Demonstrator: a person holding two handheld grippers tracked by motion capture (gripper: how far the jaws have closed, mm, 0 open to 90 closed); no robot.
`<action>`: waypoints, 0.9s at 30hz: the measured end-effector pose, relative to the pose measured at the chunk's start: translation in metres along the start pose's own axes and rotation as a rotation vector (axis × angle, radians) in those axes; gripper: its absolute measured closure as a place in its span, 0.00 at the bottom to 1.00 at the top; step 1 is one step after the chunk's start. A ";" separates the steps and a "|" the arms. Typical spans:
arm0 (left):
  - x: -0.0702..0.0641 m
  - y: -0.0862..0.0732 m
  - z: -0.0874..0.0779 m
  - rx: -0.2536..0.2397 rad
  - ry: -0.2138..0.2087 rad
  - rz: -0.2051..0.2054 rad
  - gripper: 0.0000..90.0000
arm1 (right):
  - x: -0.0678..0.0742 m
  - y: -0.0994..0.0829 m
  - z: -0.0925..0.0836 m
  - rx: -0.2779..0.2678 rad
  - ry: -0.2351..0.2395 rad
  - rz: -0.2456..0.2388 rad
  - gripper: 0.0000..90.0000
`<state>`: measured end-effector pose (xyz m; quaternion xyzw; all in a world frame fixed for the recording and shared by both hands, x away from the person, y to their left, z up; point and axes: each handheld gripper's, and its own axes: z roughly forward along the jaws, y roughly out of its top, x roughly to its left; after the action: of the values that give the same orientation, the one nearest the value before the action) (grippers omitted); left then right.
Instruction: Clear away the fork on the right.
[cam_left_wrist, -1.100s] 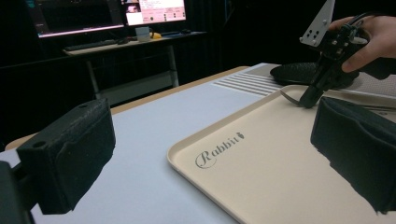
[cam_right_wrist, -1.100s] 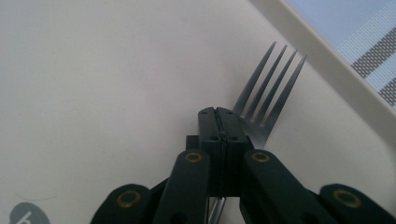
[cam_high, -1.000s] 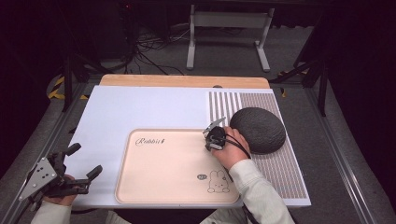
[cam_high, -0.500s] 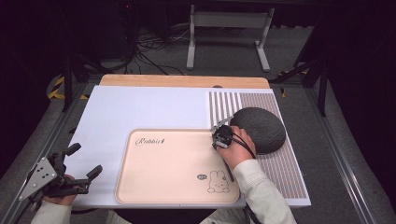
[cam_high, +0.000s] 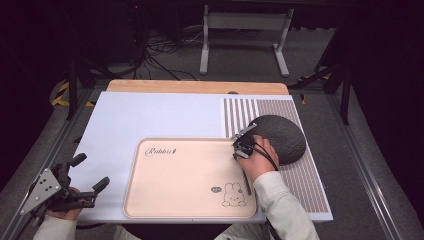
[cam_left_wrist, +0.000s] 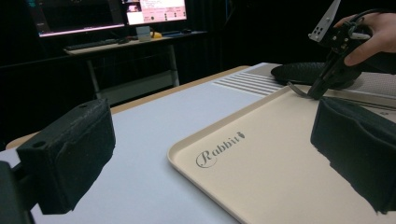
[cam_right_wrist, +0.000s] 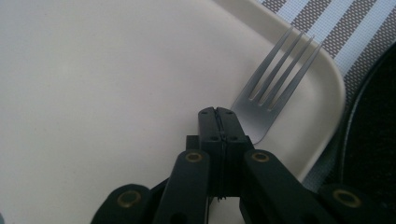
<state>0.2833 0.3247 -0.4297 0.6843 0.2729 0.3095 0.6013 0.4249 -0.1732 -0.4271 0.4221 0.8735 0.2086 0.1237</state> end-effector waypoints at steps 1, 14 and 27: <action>0.000 0.000 0.000 -0.002 -0.003 -0.002 0.01 | -0.001 -0.001 0.000 0.000 -0.003 0.009 1.00; 0.000 0.000 0.000 -0.006 -0.003 -0.001 0.01 | -0.007 -0.006 -0.003 0.000 -0.013 0.048 1.00; 0.000 0.000 0.000 -0.005 -0.003 -0.001 0.01 | -0.008 -0.002 -0.034 -0.172 -0.026 -0.032 0.79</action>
<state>0.2832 0.3242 -0.4296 0.6831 0.2716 0.3088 0.6036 0.4150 -0.1894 -0.3978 0.3988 0.8571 0.2755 0.1743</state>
